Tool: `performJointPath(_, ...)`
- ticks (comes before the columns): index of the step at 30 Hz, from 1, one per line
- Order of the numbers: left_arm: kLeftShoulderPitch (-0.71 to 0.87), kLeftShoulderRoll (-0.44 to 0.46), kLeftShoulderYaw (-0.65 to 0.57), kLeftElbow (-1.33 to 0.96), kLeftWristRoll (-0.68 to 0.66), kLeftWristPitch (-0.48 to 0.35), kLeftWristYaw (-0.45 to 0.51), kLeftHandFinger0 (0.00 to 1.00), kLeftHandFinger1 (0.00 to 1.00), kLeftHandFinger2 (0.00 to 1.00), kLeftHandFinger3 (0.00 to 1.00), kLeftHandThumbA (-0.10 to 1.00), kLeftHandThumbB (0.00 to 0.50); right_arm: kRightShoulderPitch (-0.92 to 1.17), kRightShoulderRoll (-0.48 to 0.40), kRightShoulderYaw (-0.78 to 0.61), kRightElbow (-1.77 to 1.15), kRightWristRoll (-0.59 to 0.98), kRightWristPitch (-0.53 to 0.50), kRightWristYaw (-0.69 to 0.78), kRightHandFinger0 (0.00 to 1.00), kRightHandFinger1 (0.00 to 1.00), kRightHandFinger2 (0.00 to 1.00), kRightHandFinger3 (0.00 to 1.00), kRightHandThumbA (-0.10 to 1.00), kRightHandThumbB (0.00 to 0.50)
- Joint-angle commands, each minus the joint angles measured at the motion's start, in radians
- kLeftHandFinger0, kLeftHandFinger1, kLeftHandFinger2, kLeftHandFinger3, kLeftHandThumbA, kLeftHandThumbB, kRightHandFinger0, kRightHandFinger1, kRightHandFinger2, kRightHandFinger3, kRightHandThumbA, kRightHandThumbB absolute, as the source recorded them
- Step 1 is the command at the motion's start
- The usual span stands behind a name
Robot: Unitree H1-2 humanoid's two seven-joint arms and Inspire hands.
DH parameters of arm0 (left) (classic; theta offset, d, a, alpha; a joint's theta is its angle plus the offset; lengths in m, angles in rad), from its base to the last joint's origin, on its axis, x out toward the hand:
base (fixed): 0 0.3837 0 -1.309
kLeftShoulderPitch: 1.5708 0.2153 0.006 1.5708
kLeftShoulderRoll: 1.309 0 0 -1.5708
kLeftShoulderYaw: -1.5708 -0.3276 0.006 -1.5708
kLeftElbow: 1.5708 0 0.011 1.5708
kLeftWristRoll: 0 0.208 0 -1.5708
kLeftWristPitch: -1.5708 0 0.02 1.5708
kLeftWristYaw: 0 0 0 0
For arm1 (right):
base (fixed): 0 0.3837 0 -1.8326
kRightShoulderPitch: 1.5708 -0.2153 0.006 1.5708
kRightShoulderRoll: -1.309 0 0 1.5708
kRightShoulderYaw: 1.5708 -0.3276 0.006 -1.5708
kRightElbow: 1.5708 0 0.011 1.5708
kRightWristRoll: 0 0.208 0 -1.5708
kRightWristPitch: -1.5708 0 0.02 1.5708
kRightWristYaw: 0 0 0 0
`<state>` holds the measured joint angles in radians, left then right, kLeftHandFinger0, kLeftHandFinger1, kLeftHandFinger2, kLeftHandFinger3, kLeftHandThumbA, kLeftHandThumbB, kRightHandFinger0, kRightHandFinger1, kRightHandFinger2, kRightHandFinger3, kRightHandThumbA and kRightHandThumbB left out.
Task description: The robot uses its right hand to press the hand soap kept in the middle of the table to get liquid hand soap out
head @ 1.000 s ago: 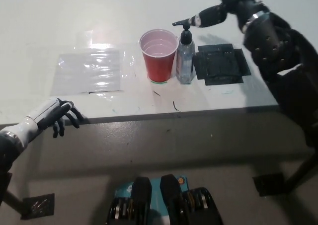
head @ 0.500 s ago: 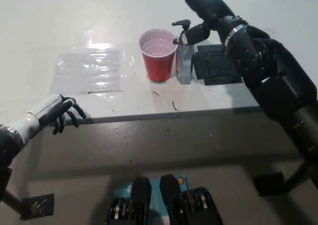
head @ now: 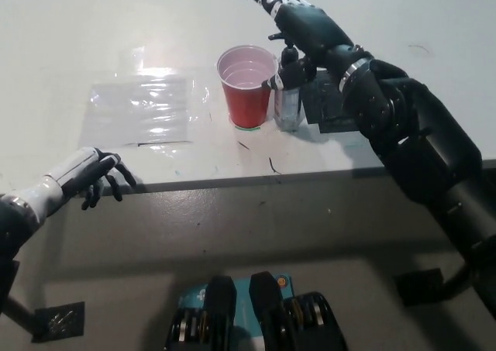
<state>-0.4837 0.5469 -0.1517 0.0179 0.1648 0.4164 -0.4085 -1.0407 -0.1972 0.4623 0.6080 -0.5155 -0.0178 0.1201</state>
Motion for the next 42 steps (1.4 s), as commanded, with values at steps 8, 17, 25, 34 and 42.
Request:
performJointPath(8,-0.057,0.045,-0.006,-0.01,0.024,-0.019,-0.03,0.19,0.12,0.3,0.63,1.0,0.299,0.009,-0.029,0.011,-0.018,-0.055,-0.049,-0.001,1.0,1.0,1.0,1.0,1.0,0.302)
performJointPath(17,-0.067,0.046,-0.005,-0.018,0.024,-0.011,-0.048,0.19,0.12,0.3,0.62,1.0,0.322,0.044,-0.054,0.076,-0.033,-0.124,-0.008,0.062,1.0,1.0,1.0,1.0,1.0,0.377)
performJointPath(25,-0.082,0.053,-0.016,-0.023,0.044,-0.01,-0.063,0.15,0.12,0.33,0.63,1.0,0.331,0.057,-0.073,0.097,-0.036,-0.158,-0.01,0.068,1.0,1.0,1.0,1.0,1.0,0.34)
performJointPath(34,-0.099,0.054,-0.005,-0.018,0.04,-0.023,-0.073,0.16,0.1,0.34,0.63,1.0,0.317,0.049,-0.062,0.135,0.013,-0.207,-0.016,0.082,1.0,1.0,1.0,1.0,1.0,0.342)
performJointPath(42,-0.113,0.059,-0.011,-0.02,0.052,-0.025,-0.075,0.12,0.1,0.39,0.63,1.0,0.314,0.083,-0.048,0.128,0.023,-0.187,-0.023,0.078,1.0,1.0,1.0,1.0,1.0,0.361)
